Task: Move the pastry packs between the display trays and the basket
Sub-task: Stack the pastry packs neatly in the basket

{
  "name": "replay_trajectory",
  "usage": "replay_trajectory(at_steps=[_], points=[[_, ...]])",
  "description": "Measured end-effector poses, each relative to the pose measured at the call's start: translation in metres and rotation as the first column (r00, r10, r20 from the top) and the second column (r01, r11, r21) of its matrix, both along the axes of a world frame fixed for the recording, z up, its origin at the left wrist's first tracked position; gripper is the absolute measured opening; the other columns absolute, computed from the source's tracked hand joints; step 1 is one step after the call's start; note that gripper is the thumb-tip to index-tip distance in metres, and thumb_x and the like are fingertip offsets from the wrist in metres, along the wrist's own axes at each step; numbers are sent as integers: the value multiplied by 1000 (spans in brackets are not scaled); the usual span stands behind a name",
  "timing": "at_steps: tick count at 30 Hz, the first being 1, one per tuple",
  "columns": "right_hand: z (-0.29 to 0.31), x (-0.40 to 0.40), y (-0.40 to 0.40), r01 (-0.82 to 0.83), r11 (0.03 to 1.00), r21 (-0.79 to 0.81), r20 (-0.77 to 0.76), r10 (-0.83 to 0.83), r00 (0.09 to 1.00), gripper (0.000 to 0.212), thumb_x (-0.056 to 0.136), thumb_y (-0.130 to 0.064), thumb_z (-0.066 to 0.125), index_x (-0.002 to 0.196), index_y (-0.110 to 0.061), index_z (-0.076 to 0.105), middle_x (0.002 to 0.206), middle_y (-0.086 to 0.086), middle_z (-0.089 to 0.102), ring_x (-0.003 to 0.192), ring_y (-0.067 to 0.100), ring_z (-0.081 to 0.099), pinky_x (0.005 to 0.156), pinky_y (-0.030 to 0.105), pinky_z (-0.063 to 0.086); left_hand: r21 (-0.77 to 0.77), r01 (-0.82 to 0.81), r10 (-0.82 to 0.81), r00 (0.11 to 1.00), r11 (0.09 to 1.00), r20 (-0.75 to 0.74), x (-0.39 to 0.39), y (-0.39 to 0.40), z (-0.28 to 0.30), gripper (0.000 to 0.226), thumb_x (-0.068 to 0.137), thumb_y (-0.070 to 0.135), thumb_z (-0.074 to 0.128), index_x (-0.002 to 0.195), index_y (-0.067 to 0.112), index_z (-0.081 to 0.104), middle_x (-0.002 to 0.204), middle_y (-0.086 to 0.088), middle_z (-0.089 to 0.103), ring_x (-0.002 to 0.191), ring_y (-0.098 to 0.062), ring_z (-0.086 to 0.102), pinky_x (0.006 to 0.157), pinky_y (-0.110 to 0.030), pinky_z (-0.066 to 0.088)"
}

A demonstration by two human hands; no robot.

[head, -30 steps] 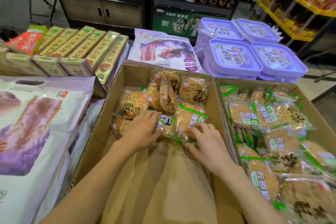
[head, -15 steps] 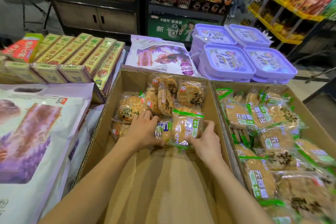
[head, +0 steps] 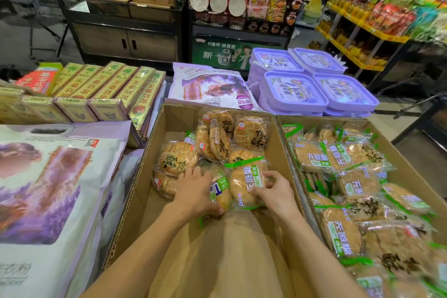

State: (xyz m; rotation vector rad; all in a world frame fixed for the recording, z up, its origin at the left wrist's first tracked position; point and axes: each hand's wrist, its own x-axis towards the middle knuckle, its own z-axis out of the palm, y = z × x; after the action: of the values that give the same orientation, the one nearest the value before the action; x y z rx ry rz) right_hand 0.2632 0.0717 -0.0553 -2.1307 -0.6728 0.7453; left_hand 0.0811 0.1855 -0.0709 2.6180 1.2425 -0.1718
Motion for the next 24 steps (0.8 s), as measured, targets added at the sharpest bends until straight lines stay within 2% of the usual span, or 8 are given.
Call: replay_trajectory(at_steps=[3, 5, 9, 12, 14, 16, 18, 24], points=[[4, -2, -13, -10, 995, 95, 23, 7, 1000, 44, 73, -12, 88, 101, -30, 58, 99, -2, 72, 91, 17, 69, 89, 45, 56, 4, 1, -2, 984, 1000, 176, -2, -10, 2, 73, 75, 59, 76, 123, 18, 41, 122, -5, 48, 116, -27, 46, 91, -39, 42], [9, -6, -24, 3, 985, 175, -24, 1, 1000, 42, 75, -7, 85, 100, -29, 58, 96, -2, 72, 93, 20, 69, 89, 46, 56, -74, 6, 25, 908, 997, 418, -10, -16, 1, 51, 84, 42, 73, 114, 18, 38, 110, -3, 58, 105, -28, 58, 82, -41, 47], [16, -16, -51, 59, 947, 317, -93, -31, 995, 45, 75, -14, 85, 108, -30, 60, 109, 0, 72, 106, 20, 68, 97, 49, 53, -356, -103, 335, 645, 929, 687, -36, -26, 11, 46, 82, 30, 81, 106, 25, 42, 89, 5, 67, 81, -15, 67, 71, -39, 53], [27, -31, -77, 154, 896, 417, -189, -80, 979, 45, 81, -6, 80, 115, -26, 59, 112, 6, 74, 106, 21, 70, 96, 45, 55, -592, -81, 573, 386, 802, 723, -47, -37, 29, 51, 74, 30, 87, 113, 27, 54, 100, 0, 73, 91, -21, 71, 81, -42, 57], [35, -43, -98, 219, 864, 454, -256, -109, 960, 49, 84, -3, 77, 124, -21, 58, 109, 5, 74, 99, 16, 70, 86, 34, 57, -685, 11, 653, 289, 729, 700, -49, -52, 40, 52, 77, 24, 88, 119, 23, 57, 104, -2, 74, 94, -21, 72, 81, -39, 58], [45, -54, -124, 268, 830, 489, -293, -133, 947, 49, 81, -11, 82, 121, -28, 59, 100, 9, 72, 92, 17, 67, 80, 30, 55, -713, 79, 671, 280, 696, 686, -46, -75, 50, 49, 78, 23, 87, 118, 21, 59, 99, 0, 75, 91, -19, 73, 78, -39, 57], [56, -63, -153, 312, 806, 503, -317, -164, 934, 55, 70, -23, 88, 116, -34, 60, 98, 14, 70, 93, 22, 65, 85, 36, 54, -737, 170, 676, 305, 654, 671, -39, -104, 60, 47, 77, 23, 87, 115, 21, 60, 97, -1, 76, 86, -18, 72, 74, -37, 58], [79, -79, -278, 518, 648, 558, -429, -310, 849, 82, 57, -40, 96, 128, -22, 58, 115, 11, 74, 107, 30, 69, 94, 44, 54, -720, 321, 569, 452, 615, 687, -6, -207, 87, 61, 64, 39, 93, 113, 24, 61, 88, -3, 77, 75, -21, 71, 71, -39, 55]])
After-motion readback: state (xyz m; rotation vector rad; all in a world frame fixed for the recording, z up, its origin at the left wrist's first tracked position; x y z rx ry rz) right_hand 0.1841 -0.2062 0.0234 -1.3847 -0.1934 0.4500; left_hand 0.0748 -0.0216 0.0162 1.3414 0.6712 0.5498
